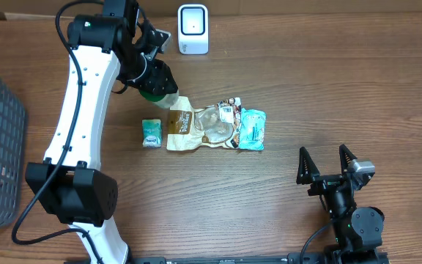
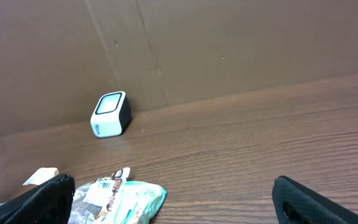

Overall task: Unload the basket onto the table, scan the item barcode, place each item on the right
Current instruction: 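Carry the Knorr jar out and set it upright left of the bag, then open the left gripper and lift it away from the jar, then reach the left gripper into the basket and grasp the orange packet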

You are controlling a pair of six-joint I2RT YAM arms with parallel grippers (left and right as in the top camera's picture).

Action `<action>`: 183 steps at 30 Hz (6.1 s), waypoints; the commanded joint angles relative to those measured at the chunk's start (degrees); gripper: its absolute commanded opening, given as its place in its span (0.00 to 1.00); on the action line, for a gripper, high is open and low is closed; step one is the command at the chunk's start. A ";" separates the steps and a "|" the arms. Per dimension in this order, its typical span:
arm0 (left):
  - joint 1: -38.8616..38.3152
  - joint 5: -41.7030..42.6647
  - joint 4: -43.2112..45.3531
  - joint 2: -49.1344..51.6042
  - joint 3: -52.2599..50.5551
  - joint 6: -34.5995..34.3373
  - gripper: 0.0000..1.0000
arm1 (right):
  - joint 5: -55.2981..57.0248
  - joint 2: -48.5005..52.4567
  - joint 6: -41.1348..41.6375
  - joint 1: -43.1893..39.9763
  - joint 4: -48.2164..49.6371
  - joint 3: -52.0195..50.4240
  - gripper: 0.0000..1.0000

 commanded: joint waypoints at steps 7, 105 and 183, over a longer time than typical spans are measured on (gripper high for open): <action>-0.31 -5.35 13.40 0.22 -13.94 -10.78 0.12 | -0.11 -0.42 -0.04 -0.33 0.33 -0.59 1.00; 8.33 76.96 15.04 0.48 -14.91 -22.27 0.33 | -0.11 -0.42 -0.04 -0.33 0.33 -0.59 1.00; 59.36 -16.98 -6.95 6.10 21.68 -32.46 0.46 | -0.11 -0.42 -0.04 -0.33 0.31 -0.59 1.00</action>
